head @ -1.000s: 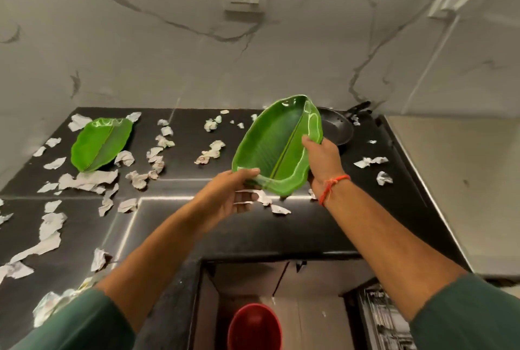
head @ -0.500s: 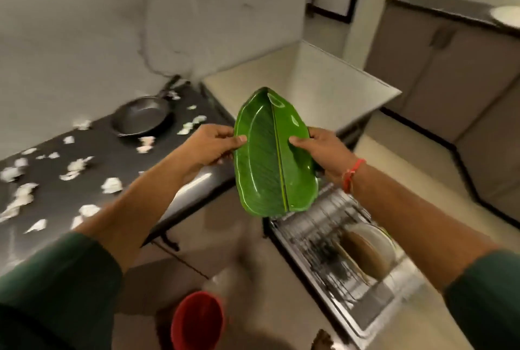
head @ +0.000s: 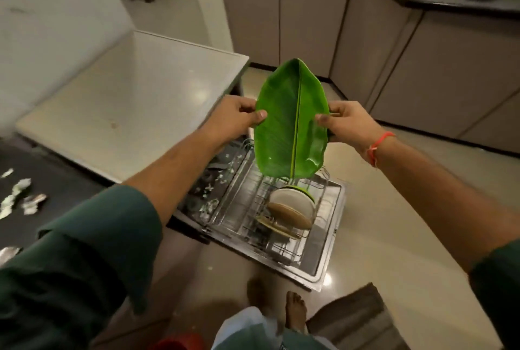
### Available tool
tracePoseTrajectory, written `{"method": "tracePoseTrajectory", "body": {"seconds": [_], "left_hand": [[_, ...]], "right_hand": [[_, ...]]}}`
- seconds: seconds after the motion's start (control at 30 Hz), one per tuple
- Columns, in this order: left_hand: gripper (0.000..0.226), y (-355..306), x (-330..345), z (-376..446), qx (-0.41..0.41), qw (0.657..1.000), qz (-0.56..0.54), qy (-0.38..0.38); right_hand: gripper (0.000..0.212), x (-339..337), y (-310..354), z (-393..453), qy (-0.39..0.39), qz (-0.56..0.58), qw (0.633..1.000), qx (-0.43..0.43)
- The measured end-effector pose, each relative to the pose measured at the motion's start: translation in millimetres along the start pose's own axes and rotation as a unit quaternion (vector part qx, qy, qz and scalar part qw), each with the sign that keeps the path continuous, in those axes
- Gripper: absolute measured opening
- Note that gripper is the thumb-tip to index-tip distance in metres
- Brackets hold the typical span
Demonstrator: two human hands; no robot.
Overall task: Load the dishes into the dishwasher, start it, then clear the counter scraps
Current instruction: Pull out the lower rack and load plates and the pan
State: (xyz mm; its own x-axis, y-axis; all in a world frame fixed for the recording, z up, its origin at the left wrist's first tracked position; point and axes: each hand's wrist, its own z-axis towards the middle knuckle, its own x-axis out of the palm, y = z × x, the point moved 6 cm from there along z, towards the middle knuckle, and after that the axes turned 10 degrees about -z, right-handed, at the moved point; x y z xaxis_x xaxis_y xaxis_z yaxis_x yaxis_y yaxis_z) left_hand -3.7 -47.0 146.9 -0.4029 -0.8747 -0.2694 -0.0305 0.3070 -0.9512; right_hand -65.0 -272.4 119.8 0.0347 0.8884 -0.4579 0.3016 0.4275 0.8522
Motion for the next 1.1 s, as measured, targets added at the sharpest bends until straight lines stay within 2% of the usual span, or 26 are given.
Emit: {"method": "tracePoseTrajectory", "body": {"seconds": [0.13, 0.27, 0.47, 0.63, 0.87, 1.1], "left_hand": [[0.011, 27, 29, 57, 0.017, 0.997, 0.066, 0.02], [0.017, 57, 55, 105, 0.026, 0.995, 0.092, 0.04], [0.016, 106, 79, 178, 0.02, 0.986, 0.155, 0.057], [0.013, 154, 106, 227, 0.02, 0.97, 0.229, 0.075], [0.015, 265, 152, 276, -0.009, 0.96, 0.26, 0.107], [0.015, 380, 181, 289, -0.061, 0.948, 0.281, 0.138]], "right_hand": [[0.014, -14, -35, 27, -0.059, -0.079, 0.995, 0.023], [0.02, -20, -70, 61, -0.11, -0.2, 0.971, 0.068], [0.022, -12, -112, 117, -0.113, -0.324, 0.933, 0.109], [0.014, 0, -154, 158, -0.134, -0.338, 0.92, 0.143], [0.015, 49, -263, 207, -0.132, -0.294, 0.927, 0.19], [0.025, 107, -356, 234, -0.098, -0.289, 0.932, 0.198]]}}
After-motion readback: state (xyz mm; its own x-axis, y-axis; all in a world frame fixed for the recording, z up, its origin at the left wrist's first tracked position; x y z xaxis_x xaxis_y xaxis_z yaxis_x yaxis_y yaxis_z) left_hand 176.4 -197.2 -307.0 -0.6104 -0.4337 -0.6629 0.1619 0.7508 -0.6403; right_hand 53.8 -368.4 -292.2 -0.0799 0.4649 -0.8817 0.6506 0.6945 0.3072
